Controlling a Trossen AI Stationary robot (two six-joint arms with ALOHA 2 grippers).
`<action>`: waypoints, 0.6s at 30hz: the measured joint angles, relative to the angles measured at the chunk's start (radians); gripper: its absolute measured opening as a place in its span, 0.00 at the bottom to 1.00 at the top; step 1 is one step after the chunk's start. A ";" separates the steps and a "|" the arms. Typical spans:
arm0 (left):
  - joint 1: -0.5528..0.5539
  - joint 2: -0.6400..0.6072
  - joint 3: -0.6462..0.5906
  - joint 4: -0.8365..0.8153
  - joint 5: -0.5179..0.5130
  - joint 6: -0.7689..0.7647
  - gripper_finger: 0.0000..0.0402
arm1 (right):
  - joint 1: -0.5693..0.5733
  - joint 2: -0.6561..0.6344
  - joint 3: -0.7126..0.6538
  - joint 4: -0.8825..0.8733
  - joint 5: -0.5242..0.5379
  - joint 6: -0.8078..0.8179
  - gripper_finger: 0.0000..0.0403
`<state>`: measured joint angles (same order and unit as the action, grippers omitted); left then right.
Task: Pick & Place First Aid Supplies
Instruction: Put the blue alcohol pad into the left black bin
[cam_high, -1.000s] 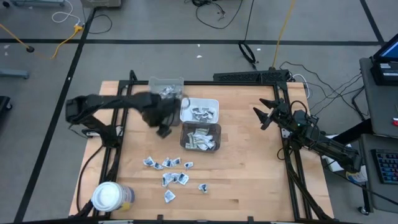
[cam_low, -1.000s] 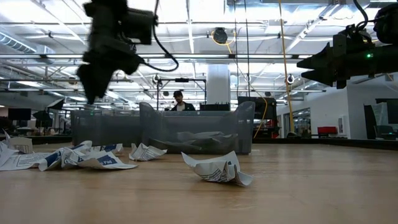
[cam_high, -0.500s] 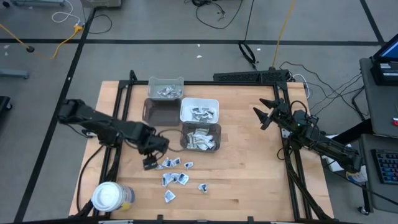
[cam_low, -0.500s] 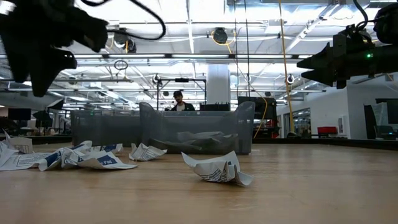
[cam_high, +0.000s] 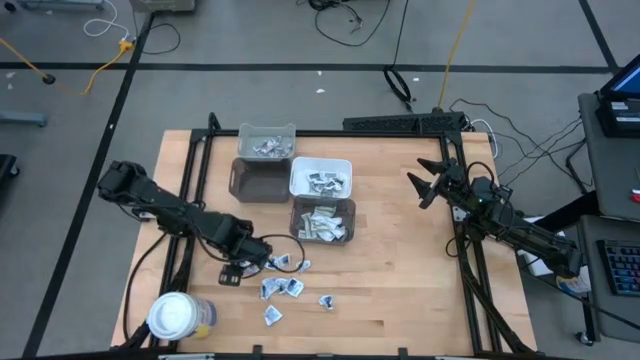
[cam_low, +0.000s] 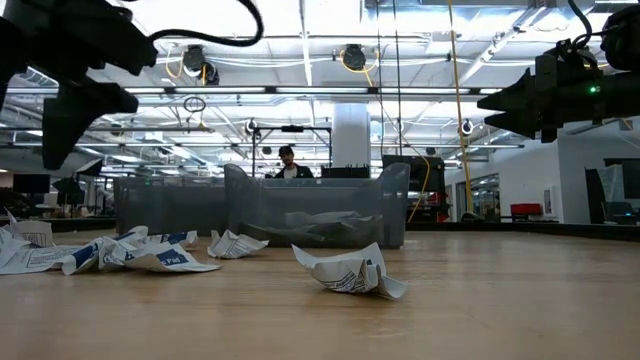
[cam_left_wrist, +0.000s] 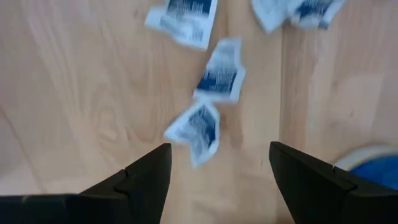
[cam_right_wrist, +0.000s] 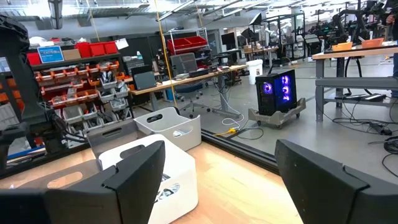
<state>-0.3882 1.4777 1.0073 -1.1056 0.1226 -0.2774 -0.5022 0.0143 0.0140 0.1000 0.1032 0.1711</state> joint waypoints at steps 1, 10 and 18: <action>-0.001 0.013 0.000 0.023 -0.001 -0.006 0.69 | 0.000 0.000 0.000 0.000 0.000 0.000 0.74; -0.029 0.134 0.000 0.159 0.003 -0.030 0.67 | 0.000 0.000 0.000 0.000 0.000 0.000 0.74; -0.034 0.225 -0.024 0.229 0.018 -0.039 0.62 | 0.000 0.000 0.000 0.000 0.000 0.000 0.74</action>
<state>-0.4221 1.7027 0.9834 -0.8762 0.1407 -0.3167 -0.5022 0.0143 0.0143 0.1001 0.1032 0.1711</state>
